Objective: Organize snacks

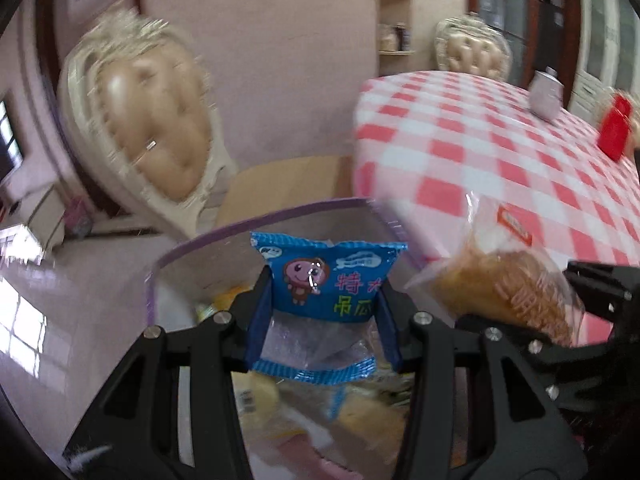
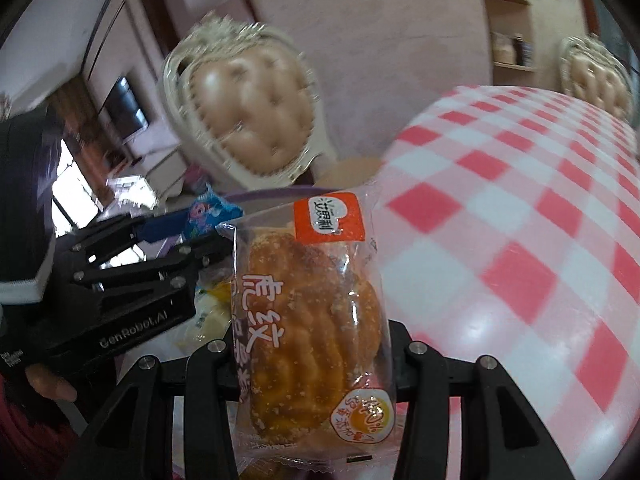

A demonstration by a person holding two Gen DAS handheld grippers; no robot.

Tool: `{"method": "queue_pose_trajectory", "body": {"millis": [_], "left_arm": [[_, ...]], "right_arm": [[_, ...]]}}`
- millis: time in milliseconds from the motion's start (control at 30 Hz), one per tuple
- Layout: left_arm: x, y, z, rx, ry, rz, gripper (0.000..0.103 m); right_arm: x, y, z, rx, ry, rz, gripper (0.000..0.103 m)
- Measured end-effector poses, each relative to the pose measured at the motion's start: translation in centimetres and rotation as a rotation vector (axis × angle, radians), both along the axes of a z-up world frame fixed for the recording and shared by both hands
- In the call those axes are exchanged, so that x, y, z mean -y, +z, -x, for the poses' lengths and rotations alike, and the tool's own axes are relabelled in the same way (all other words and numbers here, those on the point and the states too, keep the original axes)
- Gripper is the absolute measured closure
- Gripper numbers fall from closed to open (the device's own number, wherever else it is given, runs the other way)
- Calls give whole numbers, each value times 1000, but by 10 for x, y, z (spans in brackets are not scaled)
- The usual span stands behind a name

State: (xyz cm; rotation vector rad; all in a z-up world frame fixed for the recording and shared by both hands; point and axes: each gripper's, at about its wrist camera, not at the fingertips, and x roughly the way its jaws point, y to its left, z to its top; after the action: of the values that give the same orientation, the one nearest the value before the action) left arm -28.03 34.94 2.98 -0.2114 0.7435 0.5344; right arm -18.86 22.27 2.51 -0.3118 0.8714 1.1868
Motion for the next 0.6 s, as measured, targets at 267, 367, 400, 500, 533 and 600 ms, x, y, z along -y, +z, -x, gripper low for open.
{"method": "queue_pose_trajectory", "body": {"millis": [267, 367, 400, 500, 533, 600], "left_arm": [[-35, -15, 42, 57, 148, 58, 49], [-43, -3, 51, 74, 199, 12, 0], [-43, 5, 57, 108, 200, -16, 0], [-43, 22, 65, 143, 209, -70, 0], [-44, 25, 66, 143, 213, -73, 0], [-48, 29, 69, 132, 243, -39, 0]], "right_arm": [[-46, -23, 35, 35, 95, 120, 55], [-56, -30, 41, 64, 97, 182, 51], [-58, -31, 40, 73, 80, 203, 47], [-58, -28, 38, 90, 20, 246, 36], [-57, -26, 37, 88, 5, 251, 33], [-56, -23, 36, 60, -6, 277, 30]]}}
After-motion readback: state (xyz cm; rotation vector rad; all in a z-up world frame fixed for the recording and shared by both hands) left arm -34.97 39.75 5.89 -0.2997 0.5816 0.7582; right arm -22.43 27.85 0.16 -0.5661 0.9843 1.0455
